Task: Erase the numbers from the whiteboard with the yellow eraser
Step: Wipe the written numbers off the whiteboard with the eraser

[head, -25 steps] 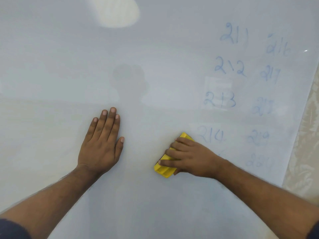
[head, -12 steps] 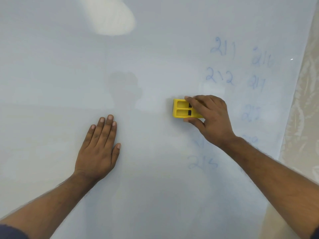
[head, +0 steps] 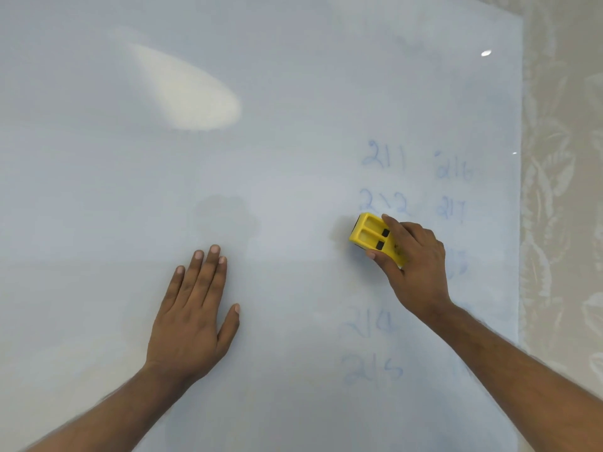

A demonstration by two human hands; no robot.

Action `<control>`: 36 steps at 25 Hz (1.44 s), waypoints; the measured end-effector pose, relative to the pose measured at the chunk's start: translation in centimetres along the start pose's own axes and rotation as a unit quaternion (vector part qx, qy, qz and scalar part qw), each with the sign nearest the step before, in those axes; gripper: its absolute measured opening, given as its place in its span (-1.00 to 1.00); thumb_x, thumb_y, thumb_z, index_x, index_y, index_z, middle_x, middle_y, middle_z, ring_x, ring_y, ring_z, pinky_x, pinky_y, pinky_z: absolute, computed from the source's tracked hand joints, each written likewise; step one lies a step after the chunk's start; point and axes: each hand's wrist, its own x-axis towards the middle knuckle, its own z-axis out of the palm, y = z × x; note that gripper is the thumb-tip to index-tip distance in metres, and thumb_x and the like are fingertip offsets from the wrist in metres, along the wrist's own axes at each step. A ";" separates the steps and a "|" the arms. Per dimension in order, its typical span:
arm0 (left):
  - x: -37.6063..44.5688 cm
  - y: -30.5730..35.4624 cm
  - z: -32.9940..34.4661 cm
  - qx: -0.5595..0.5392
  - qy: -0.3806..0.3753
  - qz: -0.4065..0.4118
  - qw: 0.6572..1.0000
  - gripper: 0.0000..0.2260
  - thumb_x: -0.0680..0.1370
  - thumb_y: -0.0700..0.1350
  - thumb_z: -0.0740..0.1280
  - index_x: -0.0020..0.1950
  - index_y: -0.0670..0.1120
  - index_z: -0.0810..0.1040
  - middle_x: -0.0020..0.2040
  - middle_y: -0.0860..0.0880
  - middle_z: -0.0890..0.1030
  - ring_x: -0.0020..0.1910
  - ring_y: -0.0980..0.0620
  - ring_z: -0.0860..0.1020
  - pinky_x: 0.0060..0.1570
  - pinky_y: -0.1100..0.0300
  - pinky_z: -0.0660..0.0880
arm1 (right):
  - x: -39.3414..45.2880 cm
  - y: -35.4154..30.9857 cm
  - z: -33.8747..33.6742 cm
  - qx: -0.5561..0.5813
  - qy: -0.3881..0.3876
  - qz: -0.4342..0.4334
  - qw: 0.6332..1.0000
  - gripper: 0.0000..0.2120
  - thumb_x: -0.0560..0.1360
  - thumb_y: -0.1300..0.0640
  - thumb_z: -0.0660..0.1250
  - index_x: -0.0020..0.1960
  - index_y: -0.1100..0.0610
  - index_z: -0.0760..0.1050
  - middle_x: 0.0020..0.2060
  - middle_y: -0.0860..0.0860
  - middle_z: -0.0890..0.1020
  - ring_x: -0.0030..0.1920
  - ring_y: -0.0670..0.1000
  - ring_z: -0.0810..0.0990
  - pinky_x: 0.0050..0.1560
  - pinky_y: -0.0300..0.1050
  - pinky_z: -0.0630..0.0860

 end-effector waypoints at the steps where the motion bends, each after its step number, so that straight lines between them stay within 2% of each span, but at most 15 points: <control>1: 1.6 0.5 -0.1 -0.004 0.006 0.008 1.000 -0.35 0.63 0.09 0.10 0.65 -0.19 0.10 0.67 -0.12 0.10 0.66 -0.09 0.05 0.62 -0.06 0.01 | 0.5 0.2 -0.1 -0.001 0.005 0.003 1.000 -0.46 0.52 -0.23 0.21 0.38 0.05 0.43 0.10 -0.01 0.55 0.09 0.05 0.46 0.06 -0.05 0.29; 6: 9.4 3.0 0.0 -0.003 0.033 0.027 0.999 -0.36 0.65 0.12 0.07 0.65 -0.18 0.09 0.67 -0.11 0.10 0.66 -0.07 0.04 0.62 -0.04 0.01 | 2.8 1.4 -0.5 -0.008 0.036 0.019 0.999 -0.43 0.52 -0.25 0.19 0.40 0.06 0.42 0.02 0.00 0.53 0.01 0.07 0.47 0.00 0.00 0.36; 11: 16.0 6.1 0.6 0.013 0.059 0.058 0.996 -0.37 0.66 0.13 0.07 0.65 -0.18 0.10 0.67 -0.09 0.08 0.66 -0.06 0.04 0.62 -0.02 -0.01 | 4.8 4.0 -1.5 -0.030 0.084 0.060 0.994 -0.40 0.52 -0.26 0.19 0.41 0.10 0.41 -0.13 -0.02 0.43 -0.10 0.04 0.43 -0.12 0.02 0.45; 15: 20.1 7.4 1.5 0.027 0.073 0.059 0.995 -0.37 0.66 0.14 0.04 0.65 -0.19 0.13 0.66 -0.10 0.11 0.65 -0.08 0.09 0.62 0.01 -0.03 | 6.2 6.6 -1.3 -0.067 0.086 0.067 0.992 -0.41 0.52 -0.23 0.20 0.41 0.11 0.42 -0.17 -0.03 0.40 -0.14 0.04 0.40 -0.17 0.00 0.46; 18: 21.0 7.7 2.2 0.055 0.079 0.045 0.994 -0.36 0.66 0.14 0.03 0.65 -0.20 0.12 0.67 -0.11 0.11 0.65 -0.08 0.09 0.61 -0.03 -0.01 | 7.5 7.2 -0.4 -0.061 0.073 0.063 0.994 -0.40 0.52 -0.24 0.18 0.42 0.11 0.42 -0.18 -0.04 0.37 -0.14 0.04 0.39 -0.16 -0.01 0.44; 22: 20.8 7.6 2.5 0.077 0.090 0.046 0.992 -0.37 0.67 0.14 0.01 0.65 -0.20 0.11 0.67 -0.11 0.08 0.65 -0.07 0.07 0.61 -0.05 0.03 | 10.8 6.6 0.7 -0.034 0.092 0.035 0.995 -0.38 0.52 -0.25 0.15 0.42 0.13 0.42 -0.16 -0.01 0.37 -0.11 0.08 0.42 -0.13 -0.01 0.44; 28: 20.5 7.8 2.5 0.090 0.095 0.036 0.991 -0.38 0.67 0.13 0.02 0.64 -0.19 0.13 0.67 -0.09 0.09 0.65 -0.05 0.07 0.61 -0.04 0.04 | 17.2 3.9 1.6 0.001 0.107 0.015 0.994 -0.39 0.50 -0.21 0.20 0.41 0.14 0.41 -0.13 0.00 0.35 -0.04 0.14 0.43 -0.03 0.09 0.45; 36: 20.3 8.0 2.5 0.090 0.098 0.036 0.990 -0.39 0.68 0.13 0.01 0.64 -0.19 0.13 0.67 -0.09 0.09 0.65 -0.06 0.08 0.61 -0.04 0.03 | 10.1 5.2 2.4 -0.011 0.096 -0.059 0.994 -0.41 0.55 -0.22 0.15 0.40 0.16 0.43 -0.18 -0.06 0.30 -0.19 0.06 0.41 -0.19 -0.06 0.41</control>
